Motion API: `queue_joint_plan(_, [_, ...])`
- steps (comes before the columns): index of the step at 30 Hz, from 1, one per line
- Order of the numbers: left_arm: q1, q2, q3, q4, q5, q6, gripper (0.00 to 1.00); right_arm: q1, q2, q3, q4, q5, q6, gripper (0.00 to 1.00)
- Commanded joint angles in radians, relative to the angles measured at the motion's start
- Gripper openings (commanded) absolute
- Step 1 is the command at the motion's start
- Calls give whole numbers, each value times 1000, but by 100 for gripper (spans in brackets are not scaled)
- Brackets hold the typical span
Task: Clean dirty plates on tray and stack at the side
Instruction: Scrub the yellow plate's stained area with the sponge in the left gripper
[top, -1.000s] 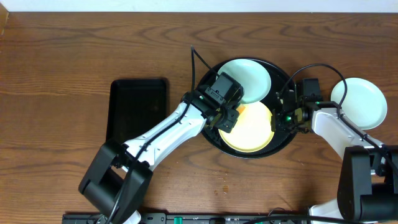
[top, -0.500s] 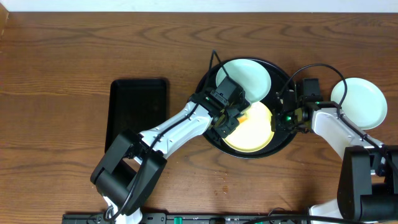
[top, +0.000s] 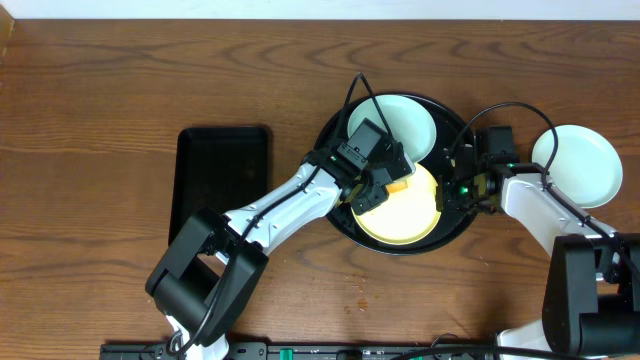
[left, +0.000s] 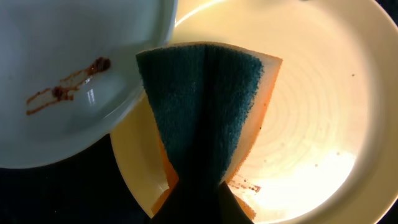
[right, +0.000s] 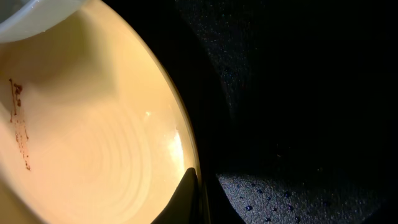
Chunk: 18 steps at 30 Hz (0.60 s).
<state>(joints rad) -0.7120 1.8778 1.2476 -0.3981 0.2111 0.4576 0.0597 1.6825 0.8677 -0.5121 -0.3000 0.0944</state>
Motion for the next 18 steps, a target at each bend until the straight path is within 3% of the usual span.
queue_joint_plan(1, [-3, 30, -5, -3, 18, 80, 7, -6, 5, -8, 0, 5, -6, 1])
queue_joint_plan(8, [-3, 77, -5, 2, -5, 241, 8, -6, 5, -8, 0, 4, -6, 1])
queue_joint_plan(18, [0, 81, 0, 46, -70, 331, 8, -6, 5, -8, 0, 4, -6, 1])
